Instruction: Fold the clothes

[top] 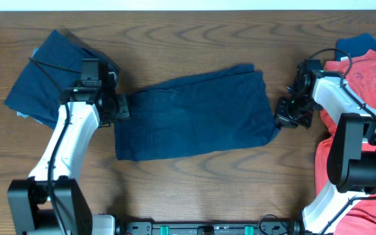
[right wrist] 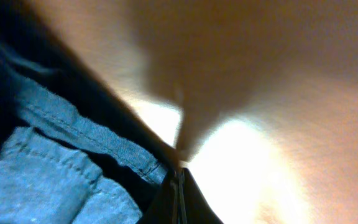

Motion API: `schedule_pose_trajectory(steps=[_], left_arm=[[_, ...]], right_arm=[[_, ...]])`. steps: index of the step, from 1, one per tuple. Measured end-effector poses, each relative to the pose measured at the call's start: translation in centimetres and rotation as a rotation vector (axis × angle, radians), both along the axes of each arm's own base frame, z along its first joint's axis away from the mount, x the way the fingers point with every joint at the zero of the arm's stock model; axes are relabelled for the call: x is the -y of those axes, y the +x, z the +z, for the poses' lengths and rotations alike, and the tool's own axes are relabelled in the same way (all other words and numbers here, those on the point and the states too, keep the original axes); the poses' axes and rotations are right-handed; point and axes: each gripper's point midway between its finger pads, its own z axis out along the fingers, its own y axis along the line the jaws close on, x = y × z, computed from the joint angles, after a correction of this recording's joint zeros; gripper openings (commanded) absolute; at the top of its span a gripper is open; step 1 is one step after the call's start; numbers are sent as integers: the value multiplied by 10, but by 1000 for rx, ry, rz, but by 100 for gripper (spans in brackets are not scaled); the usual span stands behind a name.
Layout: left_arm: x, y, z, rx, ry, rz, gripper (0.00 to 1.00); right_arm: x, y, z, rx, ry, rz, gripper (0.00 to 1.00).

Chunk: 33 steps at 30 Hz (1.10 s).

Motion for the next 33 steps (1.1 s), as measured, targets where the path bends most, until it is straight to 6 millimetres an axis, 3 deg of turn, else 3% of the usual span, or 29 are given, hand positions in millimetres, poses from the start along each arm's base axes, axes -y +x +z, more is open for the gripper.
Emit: schedule_pose_trajectory(steps=[4,11,13,16,20,21,27,30,33], left_arm=[[12,0,-18,-50,-28,-38,52],[42,6,-44,-70,-80,-191,55],[42,9,-47,-62,-61,-207,44],[31,18,-55,-44,5,-197,19],[17,29,-76,-51,83,-164,9],[14,28,-85,-70,90,-144,8],[5,37,-85,-70,85,-47,12],[2,37,-85,-71,80,-18,17],[0,34,-82,-77,78,-4,31]], right_arm=[[12,-10,0,-49,-60,-53,1],[16,-8,-1,-42,-86,-51,1],[17,-8,-1,-41,-88,-50,1],[17,-9,-1,-42,-90,-42,1],[19,-15,0,-69,-101,-36,1],[21,-19,0,-82,-110,-35,1],[32,-34,2,-146,-138,-57,2],[40,-29,2,-119,-103,-70,14],[33,-6,3,-4,5,-26,29]])
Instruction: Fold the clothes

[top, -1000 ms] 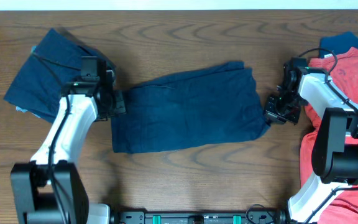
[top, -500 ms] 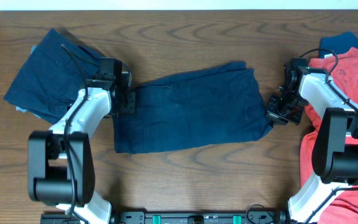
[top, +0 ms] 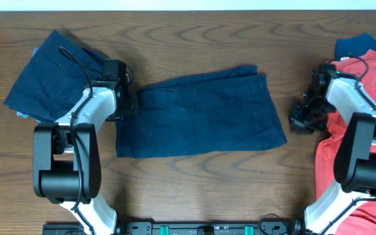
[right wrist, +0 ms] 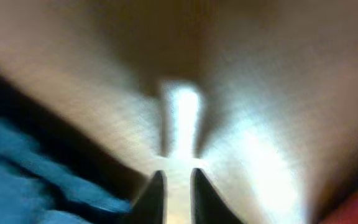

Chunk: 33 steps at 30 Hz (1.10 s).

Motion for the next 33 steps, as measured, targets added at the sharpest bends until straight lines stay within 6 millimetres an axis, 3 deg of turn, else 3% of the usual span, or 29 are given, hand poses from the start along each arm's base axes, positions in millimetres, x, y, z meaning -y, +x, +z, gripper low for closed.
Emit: schedule_pose_trajectory(steps=[3,6,9,12,17,20,25,27,30,31,33], left_arm=[[-1,-5,5,-3,-11,12,40],[3,-10,29,36,-50,11,44],[10,-11,62,105,-89,0,45],[16,-20,76,108,-125,-10,45],[25,-43,62,9,-177,-17,45],[27,-57,45,-53,-189,-14,44],[28,-76,19,-120,-194,-9,45],[28,-80,10,-128,-194,-9,44],[27,-83,0,-126,-193,-9,44],[27,-82,-1,-117,-194,-8,45],[27,-81,-2,-107,-193,-5,44]], right_arm=[[-21,40,13,209,141,82,35],[-38,84,37,447,225,163,35],[-49,115,56,610,257,226,35],[-59,133,64,698,253,262,37],[-85,156,60,782,254,320,37],[-94,166,39,786,224,333,38],[-89,179,3,764,156,277,40],[-87,185,4,790,143,263,31],[-89,191,10,817,161,251,6],[-91,191,12,824,180,246,2],[-97,194,18,843,220,236,1]])
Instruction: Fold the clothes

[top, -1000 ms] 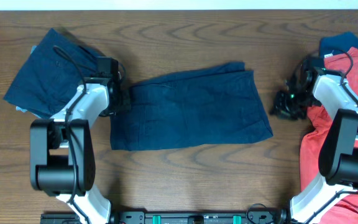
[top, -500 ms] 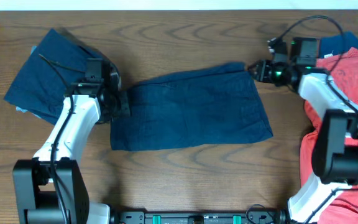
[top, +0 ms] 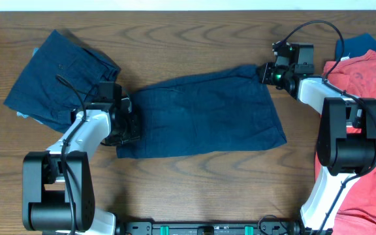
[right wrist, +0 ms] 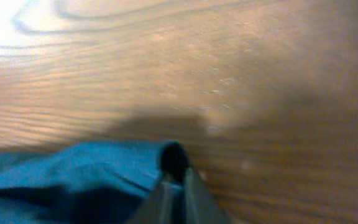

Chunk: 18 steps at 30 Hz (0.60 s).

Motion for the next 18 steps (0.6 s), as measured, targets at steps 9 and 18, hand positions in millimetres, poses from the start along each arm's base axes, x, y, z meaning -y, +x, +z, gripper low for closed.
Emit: schedule_pose_trajectory(steps=[9,18], left_arm=[[-3,2,-2,15,11,7,45],[-3,2,-2,15,10,7,45]], right_arm=[[-18,25,54,157,251,24,1],[4,1,25,-28,269,-17,44]])
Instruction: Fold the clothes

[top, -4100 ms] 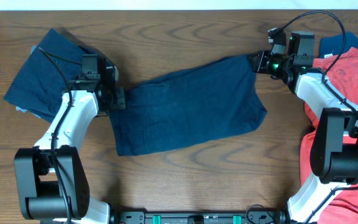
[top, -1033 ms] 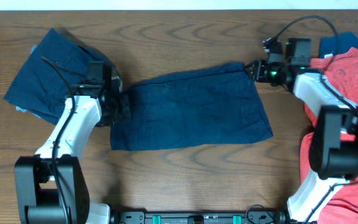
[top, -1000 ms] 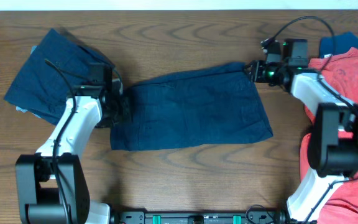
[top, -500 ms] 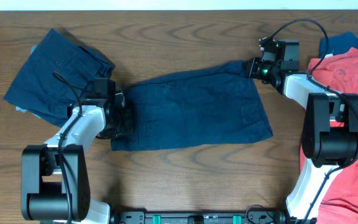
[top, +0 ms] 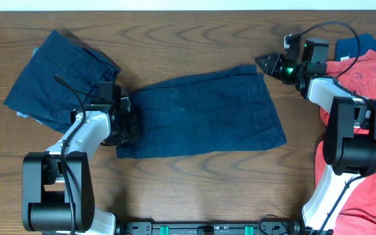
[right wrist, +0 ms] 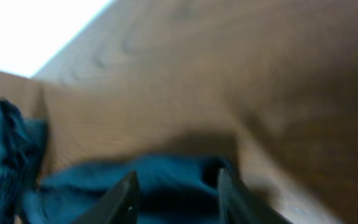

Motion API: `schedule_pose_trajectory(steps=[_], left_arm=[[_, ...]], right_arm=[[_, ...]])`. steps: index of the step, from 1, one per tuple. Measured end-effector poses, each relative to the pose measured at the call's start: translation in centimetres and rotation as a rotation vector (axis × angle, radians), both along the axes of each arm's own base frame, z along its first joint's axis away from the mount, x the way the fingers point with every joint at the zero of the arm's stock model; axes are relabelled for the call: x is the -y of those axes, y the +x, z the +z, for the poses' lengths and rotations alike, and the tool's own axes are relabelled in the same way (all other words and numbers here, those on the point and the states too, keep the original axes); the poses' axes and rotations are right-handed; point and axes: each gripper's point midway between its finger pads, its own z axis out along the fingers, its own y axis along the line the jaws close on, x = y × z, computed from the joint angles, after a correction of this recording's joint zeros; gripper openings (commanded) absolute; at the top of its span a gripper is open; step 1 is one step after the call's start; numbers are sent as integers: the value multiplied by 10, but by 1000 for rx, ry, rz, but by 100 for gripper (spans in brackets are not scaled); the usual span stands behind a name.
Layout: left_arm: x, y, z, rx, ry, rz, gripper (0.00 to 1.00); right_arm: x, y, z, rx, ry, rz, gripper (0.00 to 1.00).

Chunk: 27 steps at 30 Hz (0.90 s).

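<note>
Dark blue shorts (top: pixel 201 117) lie spread flat at the middle of the table. My right gripper (top: pixel 266 64) hovers just off their far right corner. In the right wrist view this gripper (right wrist: pixel 174 182) is open, with the blue cloth (right wrist: pixel 166 186) lying between and ahead of its fingertips. My left gripper (top: pixel 125 124) rests on the near left edge of the shorts. From above, its jaws are hidden under the wrist.
A folded dark blue garment (top: pixel 54 75) lies at the far left. A red garment (top: pixel 364 98) is heaped at the right edge, over a blue one (top: pixel 361 44). Bare wood table (top: pixel 194 189) runs along the front.
My right gripper was nearly shut at the far right corner of the shorts. Now it stands open, a little to the right of that corner. The left arm has not moved.
First my right gripper was shut on the near right corner of the shorts and the left was at their left edge. Then the right was off the cloth, that corner lying further right. Later the right was at the far right corner, the left at the near left.
</note>
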Motion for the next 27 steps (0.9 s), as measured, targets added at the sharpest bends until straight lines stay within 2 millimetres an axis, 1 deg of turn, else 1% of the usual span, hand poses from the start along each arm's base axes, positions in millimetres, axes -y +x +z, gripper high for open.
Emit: schedule_pose_trajectory(steps=[1,3,5,7,9,10,11,12,16,19,23,27], left_arm=[[0,0,0,0,0,1,45],[0,0,0,0,0,2,45],[0,0,0,2,0,2,45],[0,0,0,3,0,3,45],[0,1,0,4,0,5,45],[0,1,0,4,0,6,45],[0,1,0,4,0,6,45],[0,1,0,4,0,7,45],[0,1,0,4,-1,13,45],[0,1,0,3,-1,16,45],[0,1,0,3,1,18,45],[0,1,0,3,0,18,45]], right_arm=[[2,-6,-8,-34,-20,4,44],[4,-14,-17,-66,-52,17,43],[6,-21,-26,-92,-101,32,39],[5,-24,-30,-92,-138,46,33],[1,-24,-32,-79,-167,67,22],[0,-24,-33,-75,-179,73,12],[-4,-25,-34,-73,-190,82,4],[-6,-25,-34,-69,-203,88,1],[-13,-23,-34,-53,-223,97,1],[-15,-16,-27,-13,-207,93,1],[-16,-4,-7,49,-113,78,1],[-10,6,19,106,-6,63,1]])
